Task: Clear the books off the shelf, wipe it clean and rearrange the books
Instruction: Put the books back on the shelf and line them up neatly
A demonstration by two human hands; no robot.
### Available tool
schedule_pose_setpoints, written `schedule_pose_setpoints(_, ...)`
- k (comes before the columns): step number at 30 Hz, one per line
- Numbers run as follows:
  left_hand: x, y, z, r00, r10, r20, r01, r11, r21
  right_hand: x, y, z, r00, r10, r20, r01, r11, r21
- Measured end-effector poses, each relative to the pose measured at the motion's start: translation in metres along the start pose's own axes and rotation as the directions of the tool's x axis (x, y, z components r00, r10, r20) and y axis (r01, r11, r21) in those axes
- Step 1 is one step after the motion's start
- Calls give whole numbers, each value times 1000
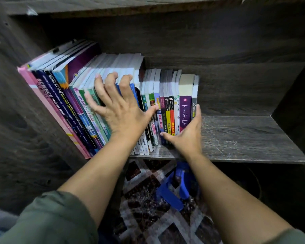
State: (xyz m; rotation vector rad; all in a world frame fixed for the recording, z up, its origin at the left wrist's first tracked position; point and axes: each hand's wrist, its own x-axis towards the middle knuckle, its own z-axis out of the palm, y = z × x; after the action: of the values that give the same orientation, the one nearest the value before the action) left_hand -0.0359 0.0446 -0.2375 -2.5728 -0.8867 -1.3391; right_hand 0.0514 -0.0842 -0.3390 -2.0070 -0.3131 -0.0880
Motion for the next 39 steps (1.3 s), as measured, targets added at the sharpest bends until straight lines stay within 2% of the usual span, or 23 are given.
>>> schedule_pose_setpoints(5, -1, -12, -4, 996, 75, 55, -72, 996, -59, 2, 2, -7, 998, 3, 65, -5, 1000, 27)
schedule_pose_setpoints(9, -4, -17, -8, 990, 125, 69, -123, 992, -30, 5, 3, -17, 992, 40, 123, -51, 995, 84)
schedule_pose_setpoints(12, -5, -14, -7, 992, 106, 72, -107, 994, 11, 3, -3, -15, 989, 86, 118, -93, 994, 54)
schedule_pose_setpoints(17, -9, -5, -4, 997, 48, 67, -53, 996, 76, 15, 1, -30, 968, 71, 242, -85, 995, 48)
schedule_pose_setpoints(21, -9, -1, -3, 997, 27, 70, -32, 997, 68, 16, -5, -31, 968, 96, 230, -91, 995, -33)
schedule_pose_setpoints(25, -8, -6, -3, 996, 51, 73, -53, 998, 33, 23, -6, -51, 937, 79, 341, -77, 997, -19)
schedule_pose_setpoints(29, -8, -8, -4, 993, 65, 102, -69, 997, 32, 25, -12, -49, 967, 84, 241, -67, 994, -81)
schedule_pose_setpoints(35, -9, -8, -4, 995, 60, 83, -63, 998, 32, 28, -9, -57, 956, 64, 286, -46, 997, -67)
schedule_pose_setpoints(39, -8, -8, -3, 995, 59, 81, -61, 998, 20, 26, -12, -56, 970, 64, 234, -41, 994, -103)
